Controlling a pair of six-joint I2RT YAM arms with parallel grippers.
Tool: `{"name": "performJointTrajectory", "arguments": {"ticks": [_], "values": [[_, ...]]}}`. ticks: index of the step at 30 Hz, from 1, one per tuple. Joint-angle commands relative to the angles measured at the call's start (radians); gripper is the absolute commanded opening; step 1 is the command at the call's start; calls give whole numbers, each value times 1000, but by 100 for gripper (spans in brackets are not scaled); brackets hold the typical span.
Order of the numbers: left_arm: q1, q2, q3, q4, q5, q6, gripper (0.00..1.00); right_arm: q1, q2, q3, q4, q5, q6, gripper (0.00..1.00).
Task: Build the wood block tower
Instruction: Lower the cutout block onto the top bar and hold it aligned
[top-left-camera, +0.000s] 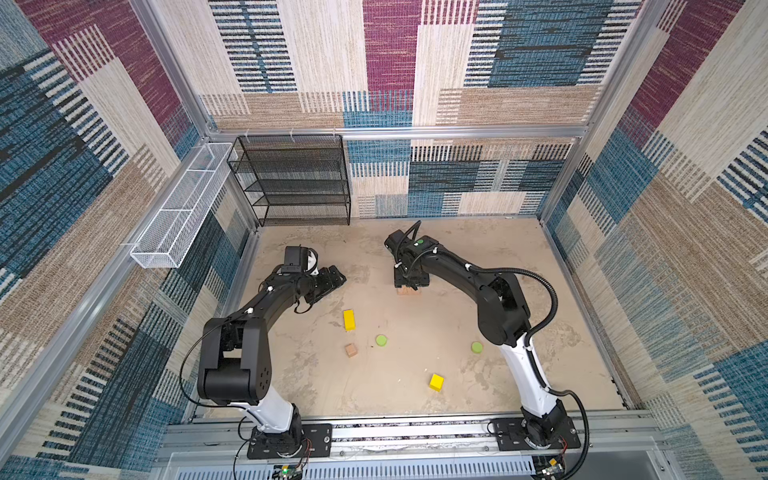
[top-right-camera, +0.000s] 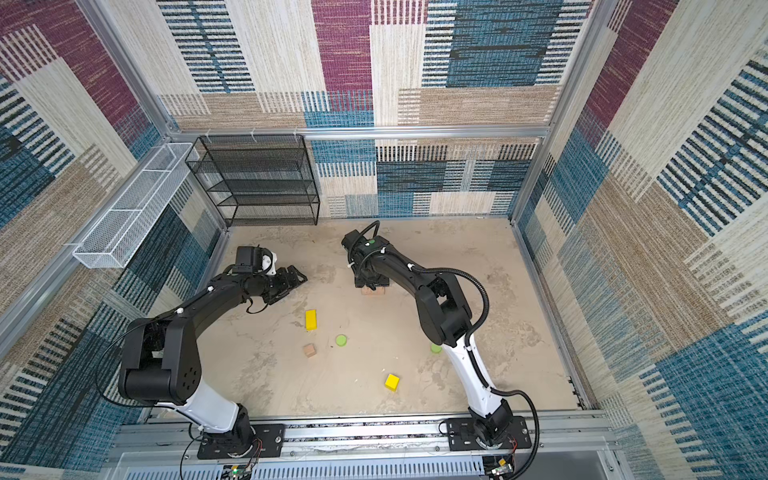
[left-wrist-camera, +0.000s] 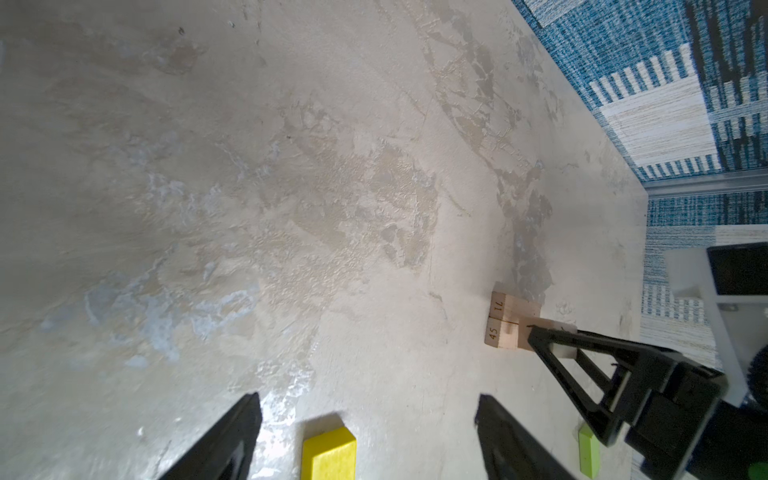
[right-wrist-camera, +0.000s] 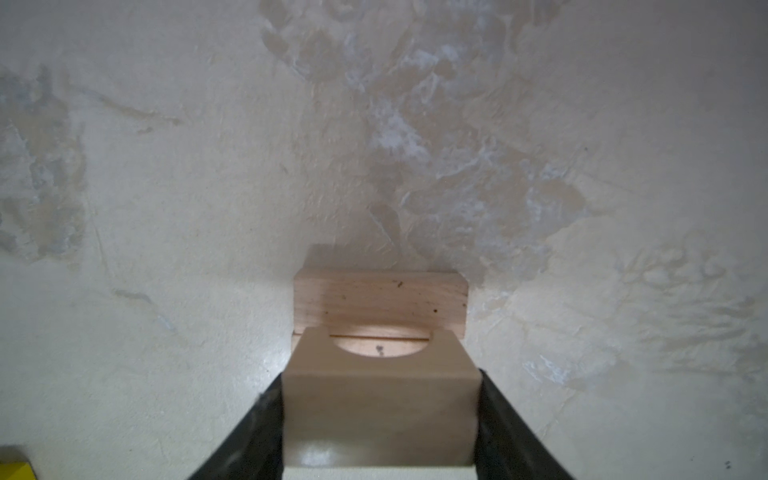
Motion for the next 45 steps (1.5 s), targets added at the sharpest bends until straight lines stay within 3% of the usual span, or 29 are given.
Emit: {"name": "performJointTrajectory", "arguments": {"ticks": [1,45], "values": [[3,1,-5,14,13,0,86,0,-10,0,17,-7,-3,43],[16,2,-14,23,31,-1,85,-3,6,-3,40,-18,2,44]]}}
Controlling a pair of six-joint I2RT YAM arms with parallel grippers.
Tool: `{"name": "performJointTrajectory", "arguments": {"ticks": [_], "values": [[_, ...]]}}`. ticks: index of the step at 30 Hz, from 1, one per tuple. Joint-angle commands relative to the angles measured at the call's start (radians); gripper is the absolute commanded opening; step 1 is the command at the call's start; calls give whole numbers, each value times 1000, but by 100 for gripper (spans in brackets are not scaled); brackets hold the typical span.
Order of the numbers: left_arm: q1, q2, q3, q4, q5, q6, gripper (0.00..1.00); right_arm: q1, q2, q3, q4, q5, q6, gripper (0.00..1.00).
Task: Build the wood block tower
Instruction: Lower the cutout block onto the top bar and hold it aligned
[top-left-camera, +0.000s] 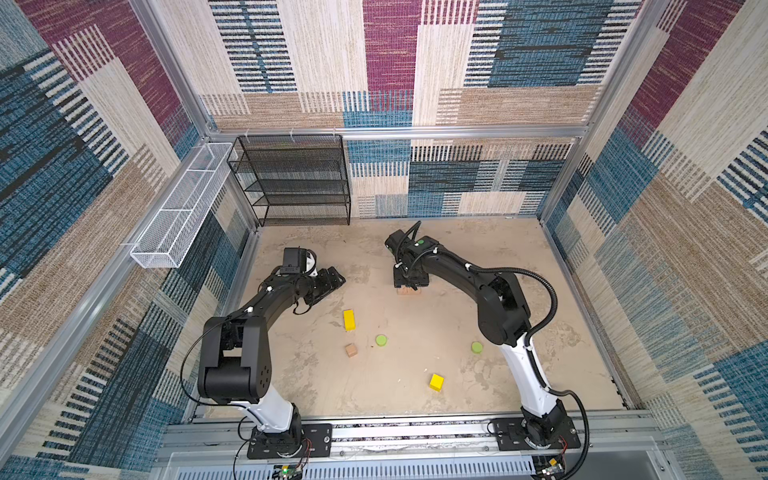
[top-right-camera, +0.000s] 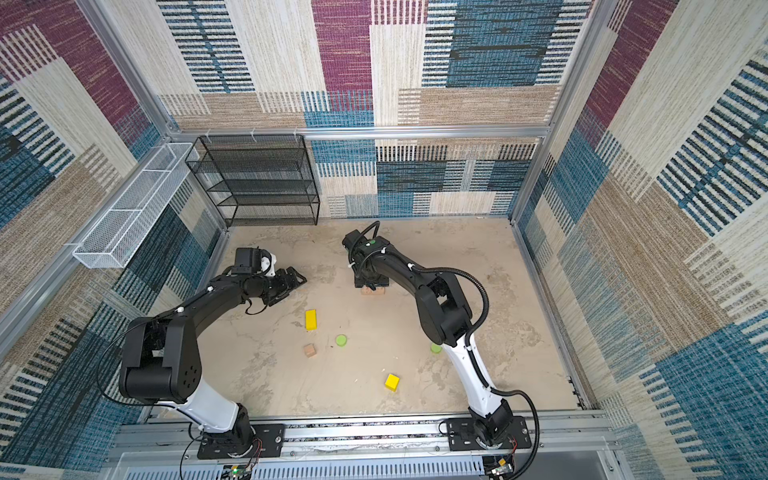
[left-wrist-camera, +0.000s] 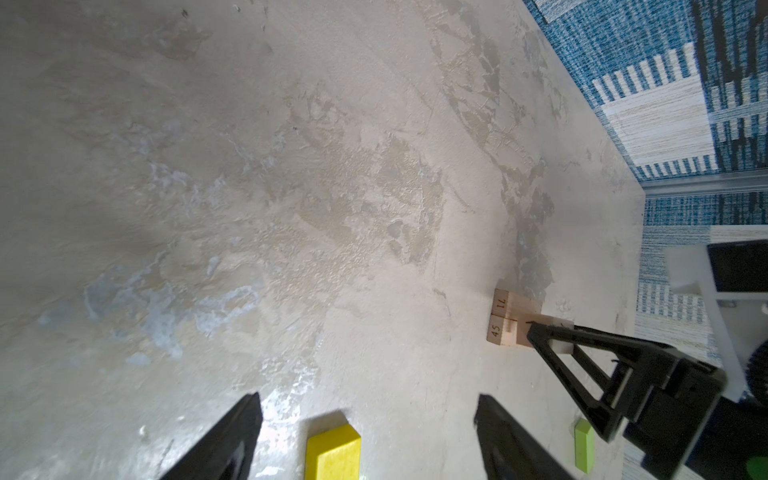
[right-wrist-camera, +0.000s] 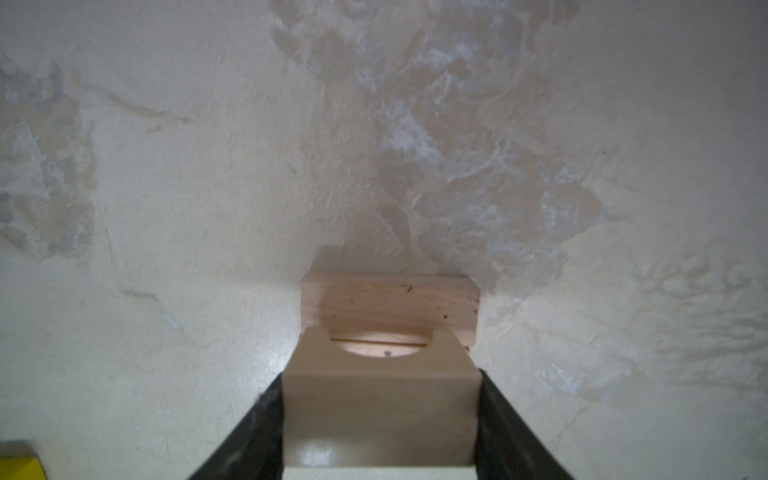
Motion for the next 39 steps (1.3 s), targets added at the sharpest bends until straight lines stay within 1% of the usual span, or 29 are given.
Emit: {"name": "performJointTrajectory", "arguments": {"ticks": [1,18,24,31,34,39], "values": [[2,-5,-2,15,9,-1,85,1,5,5,20,1,10,44],[10,-10,-10,14,9,0,85,1,12,10,10,21,15,46],[13,-10,-11,16,10,-1,85,1,15,9,10,22,17,49],[14,-9,-13,17,12,-1,85,1,13,14,5,32,19,57],[15,-8,-13,18,12,-1,85,1,14,13,4,34,19,59],[18,-6,-13,17,14,0,85,1,16,15,7,28,22,59]]}}
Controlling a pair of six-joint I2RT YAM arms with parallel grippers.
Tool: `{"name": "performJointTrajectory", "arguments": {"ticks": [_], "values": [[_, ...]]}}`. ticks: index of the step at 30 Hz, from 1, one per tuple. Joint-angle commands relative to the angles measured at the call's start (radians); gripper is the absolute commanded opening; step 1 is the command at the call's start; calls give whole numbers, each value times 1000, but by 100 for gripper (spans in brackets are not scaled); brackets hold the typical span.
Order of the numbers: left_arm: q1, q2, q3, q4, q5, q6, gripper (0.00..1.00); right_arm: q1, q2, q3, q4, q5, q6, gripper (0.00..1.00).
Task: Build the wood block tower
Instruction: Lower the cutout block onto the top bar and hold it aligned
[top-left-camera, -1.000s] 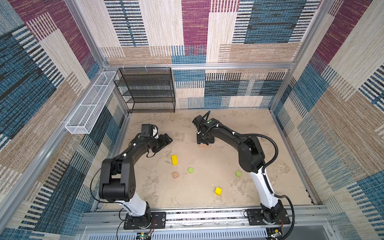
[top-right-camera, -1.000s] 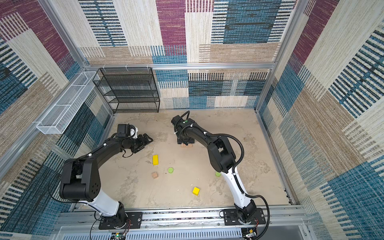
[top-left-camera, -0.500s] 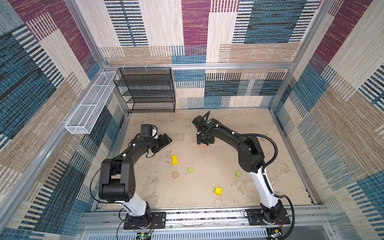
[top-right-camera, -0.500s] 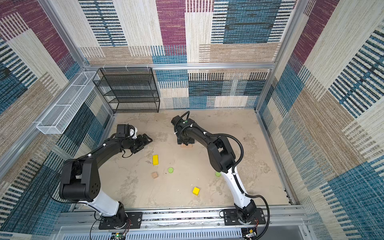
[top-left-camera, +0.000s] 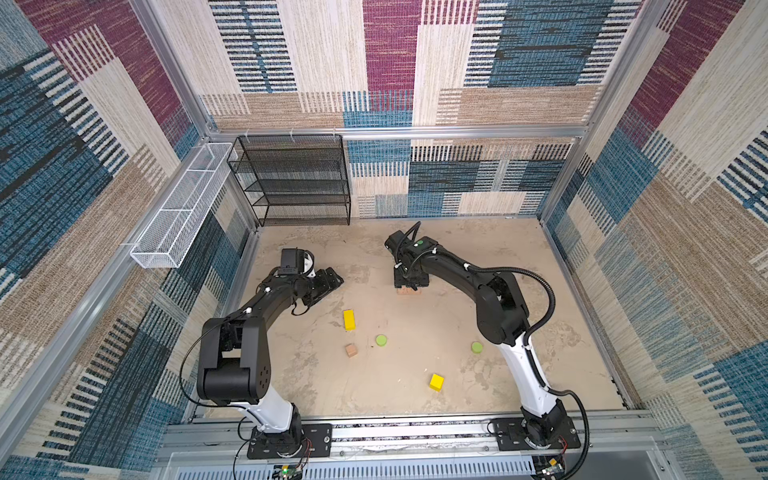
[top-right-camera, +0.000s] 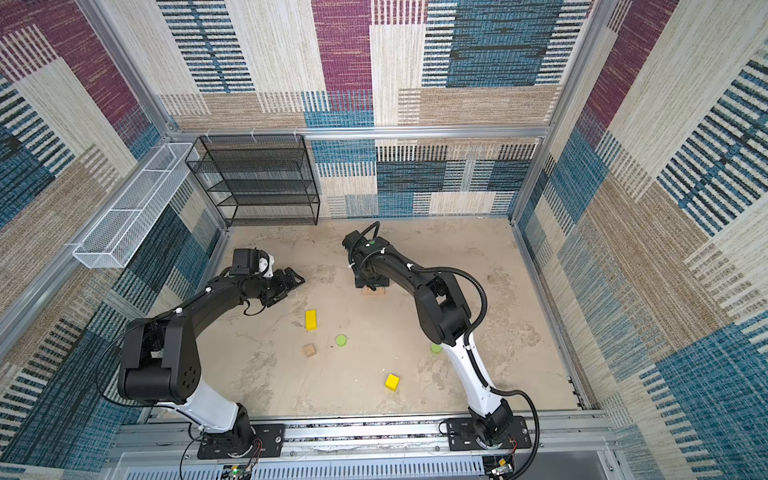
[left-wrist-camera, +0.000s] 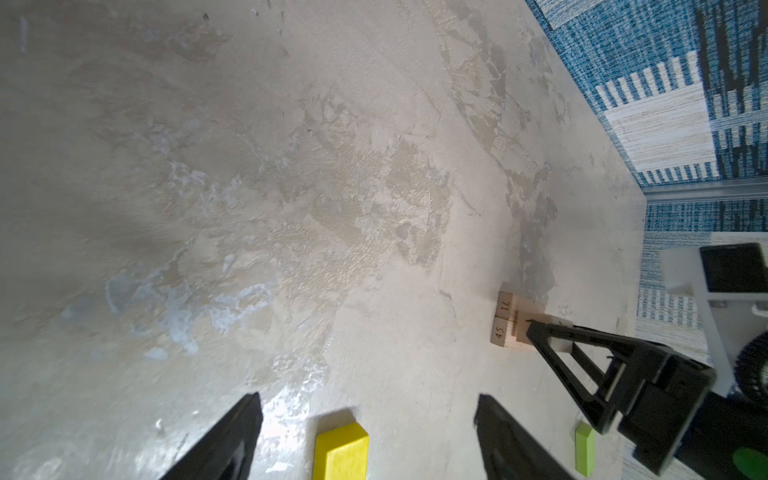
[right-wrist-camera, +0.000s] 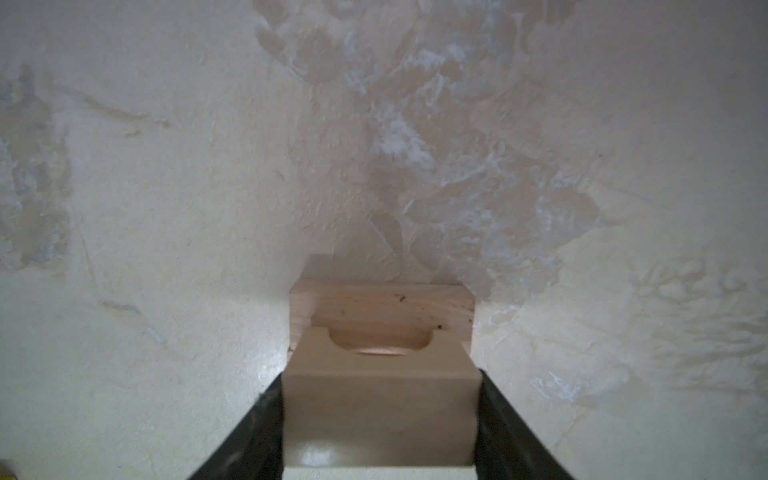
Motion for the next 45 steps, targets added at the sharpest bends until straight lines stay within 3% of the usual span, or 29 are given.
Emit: {"name": "performJointTrajectory", "arguments": {"ticks": [1,19,45], "values": [[3,-1,-3,16,11,0,85,2,4,8,9,9,19,59],[8,2,-5,18,16,0,85,2,10,9,12,-10,25,63],[14,1,-11,24,22,-4,85,2,-3,0,11,-10,30,80]]}}
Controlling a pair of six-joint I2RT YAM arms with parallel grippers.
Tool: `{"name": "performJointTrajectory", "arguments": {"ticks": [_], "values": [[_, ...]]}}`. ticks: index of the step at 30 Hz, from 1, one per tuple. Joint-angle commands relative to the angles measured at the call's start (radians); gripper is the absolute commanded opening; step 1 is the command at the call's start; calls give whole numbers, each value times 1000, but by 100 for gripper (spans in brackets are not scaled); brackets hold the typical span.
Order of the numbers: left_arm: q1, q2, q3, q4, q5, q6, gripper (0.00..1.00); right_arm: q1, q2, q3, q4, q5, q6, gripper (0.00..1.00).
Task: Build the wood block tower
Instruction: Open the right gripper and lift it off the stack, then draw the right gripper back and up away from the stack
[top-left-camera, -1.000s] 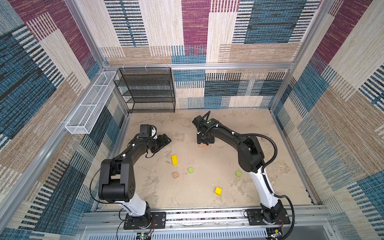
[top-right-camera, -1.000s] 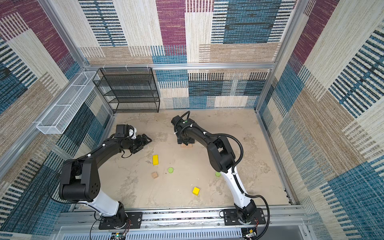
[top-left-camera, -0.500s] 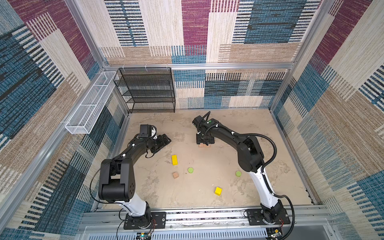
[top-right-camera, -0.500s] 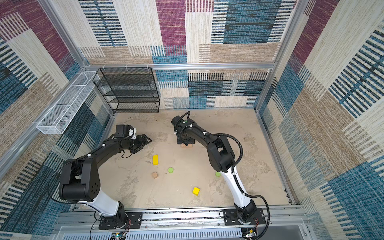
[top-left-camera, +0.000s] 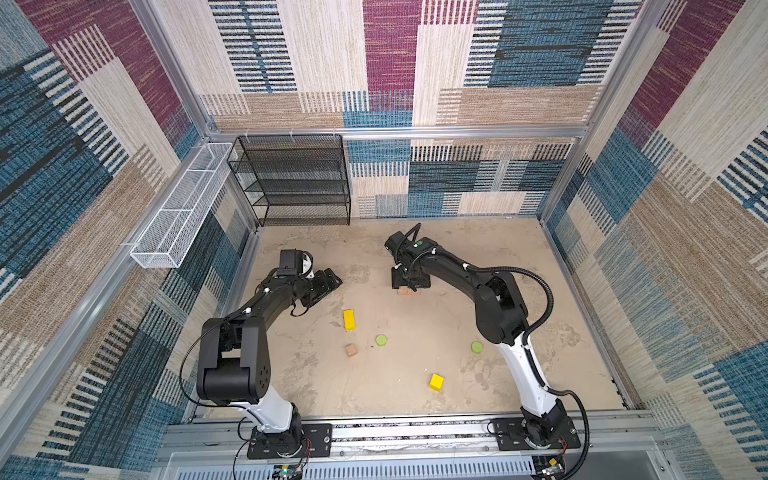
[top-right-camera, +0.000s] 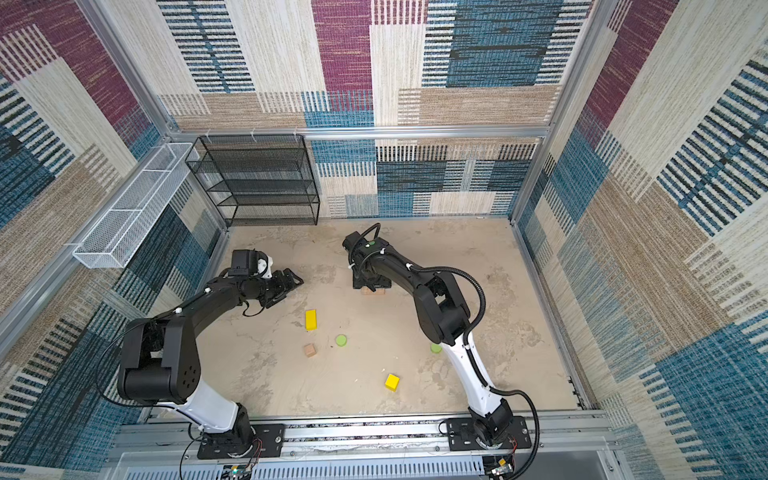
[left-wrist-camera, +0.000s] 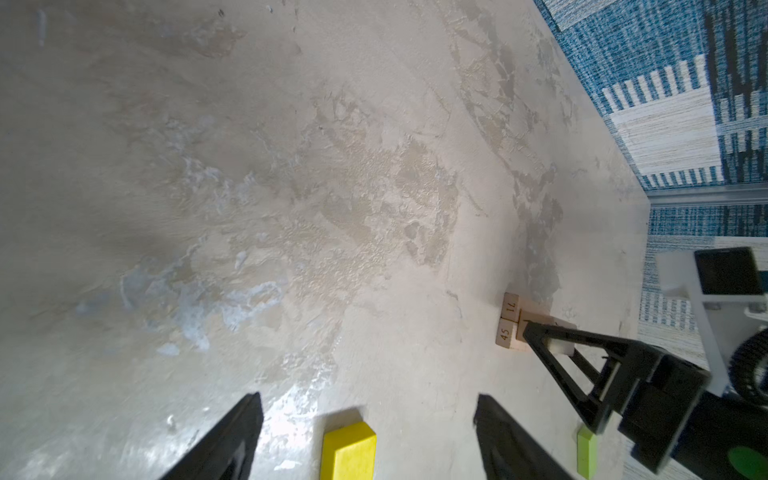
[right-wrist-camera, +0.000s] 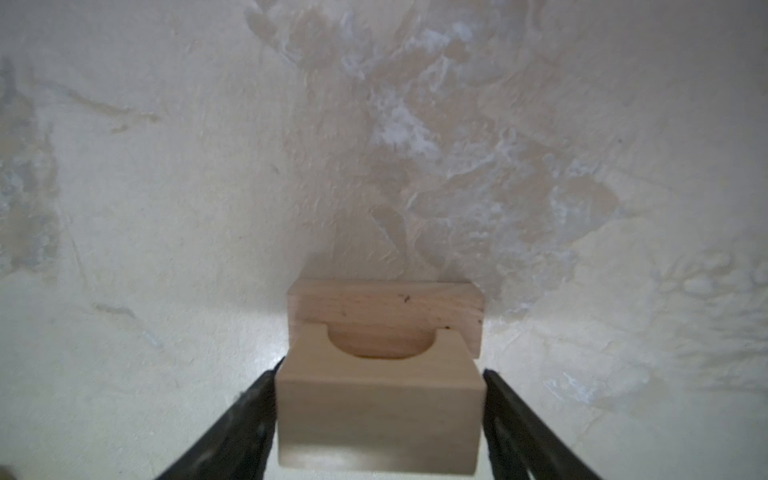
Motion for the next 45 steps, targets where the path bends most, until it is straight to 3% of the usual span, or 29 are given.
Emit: {"name": "performJointTrajectory", "arguments": {"ticks": [1,12,22,28,35,45], "values": [[3,0,-1,23,21,-3,85,3,-16,-1,11,9,11,81],[5,-18,-9,22,19,-4,85,2,-86,-48,28,37,15,88],[4,-59,-26,-7,-6,3,84,2,-244,-176,117,33,7,90],[3,-112,-39,-45,-37,7,84,3,-413,-341,240,22,-34,91],[2,-160,-32,-114,-73,23,83,-6,-661,-647,499,-19,-68,97],[-54,-177,-31,-195,-132,40,81,-73,-883,-865,786,-61,-111,99]]}}
